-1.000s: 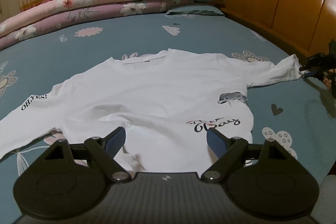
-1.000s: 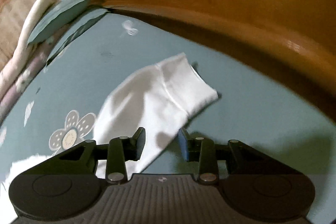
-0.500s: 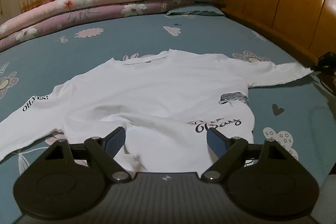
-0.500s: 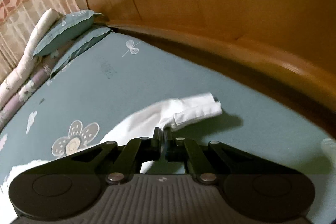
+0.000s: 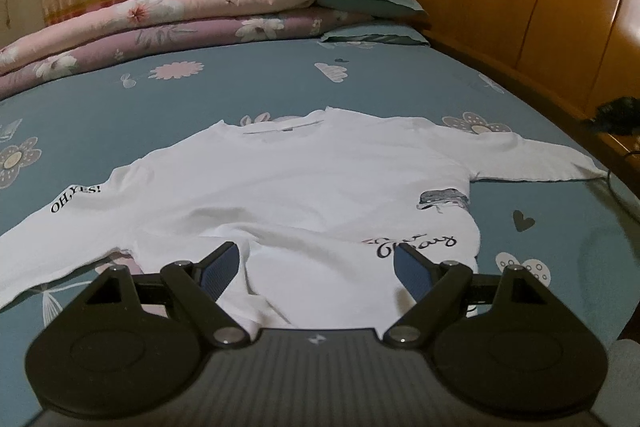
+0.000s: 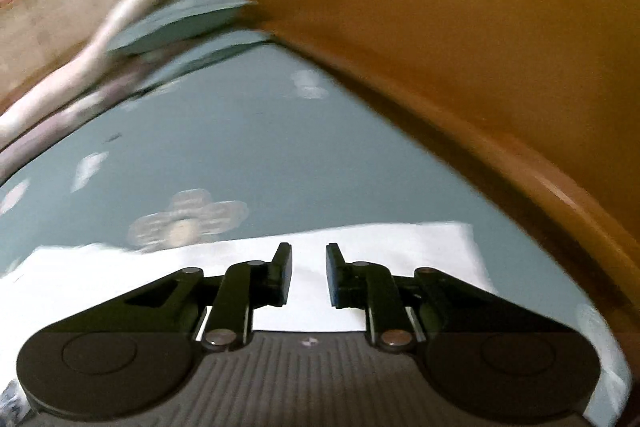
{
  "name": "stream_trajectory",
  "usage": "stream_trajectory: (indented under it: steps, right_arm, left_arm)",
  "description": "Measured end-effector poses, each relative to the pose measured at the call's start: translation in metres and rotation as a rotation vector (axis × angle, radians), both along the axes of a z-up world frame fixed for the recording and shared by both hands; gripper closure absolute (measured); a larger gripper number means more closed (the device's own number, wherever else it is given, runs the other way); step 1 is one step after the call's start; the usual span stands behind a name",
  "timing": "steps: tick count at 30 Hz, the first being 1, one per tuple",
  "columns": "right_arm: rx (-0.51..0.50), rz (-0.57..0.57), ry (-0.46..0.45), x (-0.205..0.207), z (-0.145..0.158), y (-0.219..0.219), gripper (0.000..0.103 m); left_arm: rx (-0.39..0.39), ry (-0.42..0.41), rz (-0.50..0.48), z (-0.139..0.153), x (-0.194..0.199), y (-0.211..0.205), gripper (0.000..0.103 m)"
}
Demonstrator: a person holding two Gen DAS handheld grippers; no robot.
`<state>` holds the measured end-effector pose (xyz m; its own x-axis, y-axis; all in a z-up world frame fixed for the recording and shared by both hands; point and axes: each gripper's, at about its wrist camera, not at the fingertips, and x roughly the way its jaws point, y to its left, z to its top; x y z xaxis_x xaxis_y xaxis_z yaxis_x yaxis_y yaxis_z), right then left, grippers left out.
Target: Fold clothes
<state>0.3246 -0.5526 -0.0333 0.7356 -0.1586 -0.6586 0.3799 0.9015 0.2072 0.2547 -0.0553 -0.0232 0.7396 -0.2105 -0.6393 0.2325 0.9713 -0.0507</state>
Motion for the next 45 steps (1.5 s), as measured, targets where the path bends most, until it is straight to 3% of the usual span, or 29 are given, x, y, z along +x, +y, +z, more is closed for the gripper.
stream_trajectory:
  steps: [6,13,16,20,24,29,35,41,45]
  right_arm:
    - [0.034,0.251,0.037,0.074,-0.007,0.070,0.082]
    - [0.060,0.245,0.159,0.140,-0.067,0.109,0.082]
    - [-0.040,0.216,0.154,0.155,-0.086,0.115,0.083]
    - [-0.030,0.143,0.164,0.172,-0.076,0.110,0.080]
    - [-0.040,0.308,0.136,0.172,-0.049,0.148,0.062]
    - [0.005,0.501,0.160,0.185,-0.034,0.211,0.062]
    - [0.090,0.583,0.228,0.218,-0.042,0.263,0.062]
    - [0.022,0.550,0.311,0.249,-0.070,0.298,0.062]
    - [-0.028,0.505,0.266,0.272,-0.075,0.303,0.059]
  left_arm:
    - [-0.035,0.007,0.033,-0.004,0.013,0.015,0.018]
    - [-0.023,0.021,0.083,-0.018,0.029,0.031,0.018]
    - [-0.025,0.028,0.083,-0.024,0.038,0.036,0.018]
    - [-0.036,0.025,0.067,-0.026,0.052,0.041,0.018]
    - [-0.084,0.010,0.042,-0.026,0.066,0.048,0.018]
    - [-0.115,0.010,0.006,-0.032,0.084,0.058,0.018]
    - [-0.126,0.008,-0.017,-0.043,0.105,0.076,0.018]
    - [-0.156,0.006,-0.019,-0.063,0.112,0.098,0.014]
    - [-0.188,0.024,-0.044,-0.074,0.112,0.108,0.014]
